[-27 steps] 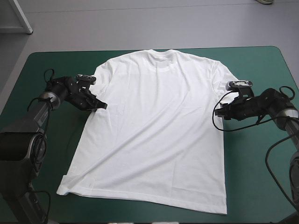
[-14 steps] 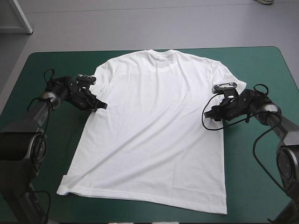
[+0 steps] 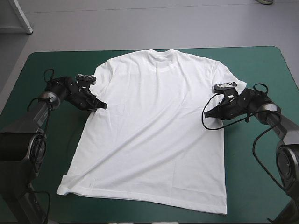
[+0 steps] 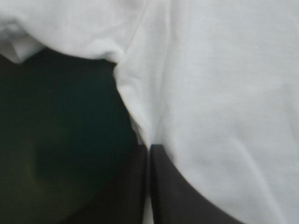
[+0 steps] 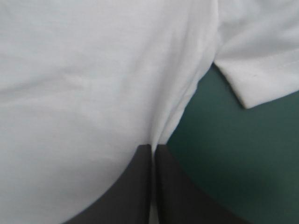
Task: Fold the cloth
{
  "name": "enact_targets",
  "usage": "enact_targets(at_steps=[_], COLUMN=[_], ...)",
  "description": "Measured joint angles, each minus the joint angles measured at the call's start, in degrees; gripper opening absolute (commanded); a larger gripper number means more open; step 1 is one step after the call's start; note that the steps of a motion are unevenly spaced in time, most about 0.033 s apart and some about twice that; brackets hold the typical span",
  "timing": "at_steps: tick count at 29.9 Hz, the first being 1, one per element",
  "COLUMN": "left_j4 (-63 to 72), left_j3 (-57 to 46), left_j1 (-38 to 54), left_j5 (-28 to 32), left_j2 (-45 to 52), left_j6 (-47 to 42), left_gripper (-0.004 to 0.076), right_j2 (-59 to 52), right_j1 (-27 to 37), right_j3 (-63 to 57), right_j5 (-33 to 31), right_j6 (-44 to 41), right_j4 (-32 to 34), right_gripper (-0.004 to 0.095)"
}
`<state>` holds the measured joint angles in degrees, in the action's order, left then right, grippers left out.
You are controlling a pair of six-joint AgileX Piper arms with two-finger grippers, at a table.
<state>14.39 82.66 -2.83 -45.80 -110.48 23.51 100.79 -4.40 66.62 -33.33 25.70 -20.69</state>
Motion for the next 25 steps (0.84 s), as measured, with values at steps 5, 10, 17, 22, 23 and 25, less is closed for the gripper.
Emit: enact_targets(at_steps=[5, 10, 17, 22, 23, 25], left_j4=[0.0, 0.5, 1.3, 4.8, 5.1, 5.5], left_j3=[4.0, 10.8, 23.1, 33.6, 35.7, 39.3], left_j1=[0.0, 1.6, 4.7, 5.1, 5.1, 5.1], left_j5=[-0.1, -0.6, -1.6, -2.9, -3.4, -4.1], left_j2=[3.9, 9.0, 13.2, 13.2, 13.2, 13.3], left_j6=[0.0, -1.3, -2.7, -4.0, -4.1, -4.2], left_gripper=[0.0019, 0.0019, 0.0019, 0.0019, 0.0019, 0.0019], right_j2=[-5.2, -10.5, -12.2, -12.2, -12.2, -12.2], right_j1=[0.0, 0.1, 2.8, 4.5, 4.7, 4.8], right_j3=[4.5, 12.9, 28.1, 38.4, 40.9, 44.4], right_j5=[1.0, 0.8, -3.1, -6.0, -6.7, -7.7], right_j6=[-0.1, -0.8, -0.9, -1.3, -1.5, -1.5], right_j4=[0.9, 3.5, 3.9, 3.9, 3.9, 3.9], right_gripper=[-0.0002, -0.0004, -0.0009, -0.0017, -0.0017, -0.0017])
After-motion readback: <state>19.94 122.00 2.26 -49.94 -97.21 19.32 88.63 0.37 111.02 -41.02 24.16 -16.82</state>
